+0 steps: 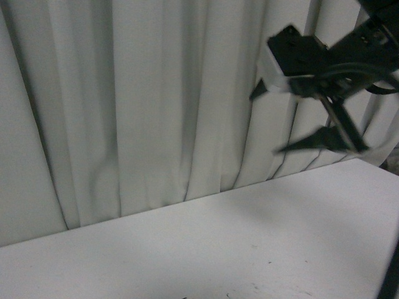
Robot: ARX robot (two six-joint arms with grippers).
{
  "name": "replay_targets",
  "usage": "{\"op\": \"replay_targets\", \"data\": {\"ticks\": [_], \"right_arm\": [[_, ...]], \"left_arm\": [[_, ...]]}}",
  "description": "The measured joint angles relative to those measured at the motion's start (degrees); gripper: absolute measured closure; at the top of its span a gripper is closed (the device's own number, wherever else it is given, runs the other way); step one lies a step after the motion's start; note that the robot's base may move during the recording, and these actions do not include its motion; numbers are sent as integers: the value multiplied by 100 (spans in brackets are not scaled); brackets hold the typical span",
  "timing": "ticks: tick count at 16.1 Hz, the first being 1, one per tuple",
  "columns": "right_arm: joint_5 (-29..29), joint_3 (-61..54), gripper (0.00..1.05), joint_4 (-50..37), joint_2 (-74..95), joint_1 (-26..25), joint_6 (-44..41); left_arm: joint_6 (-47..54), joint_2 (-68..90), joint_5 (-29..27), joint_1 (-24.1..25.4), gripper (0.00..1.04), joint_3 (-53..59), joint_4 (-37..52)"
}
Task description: Wind up and store yellow beetle toy
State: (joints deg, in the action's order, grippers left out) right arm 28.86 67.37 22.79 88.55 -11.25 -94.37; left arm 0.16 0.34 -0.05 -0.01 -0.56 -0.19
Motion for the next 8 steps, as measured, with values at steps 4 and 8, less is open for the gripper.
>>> {"op": "replay_targets", "data": {"ticks": [4, 8], "right_arm": [[-2468, -3517, 60, -5401, -2402, 719, 6666], [-2863, -4918, 103, -4616, -4395, 1156, 9042]], "left_arm": [[0, 0, 0, 0, 7, 0, 0], [0, 0, -4, 0, 7, 0, 2]]}}
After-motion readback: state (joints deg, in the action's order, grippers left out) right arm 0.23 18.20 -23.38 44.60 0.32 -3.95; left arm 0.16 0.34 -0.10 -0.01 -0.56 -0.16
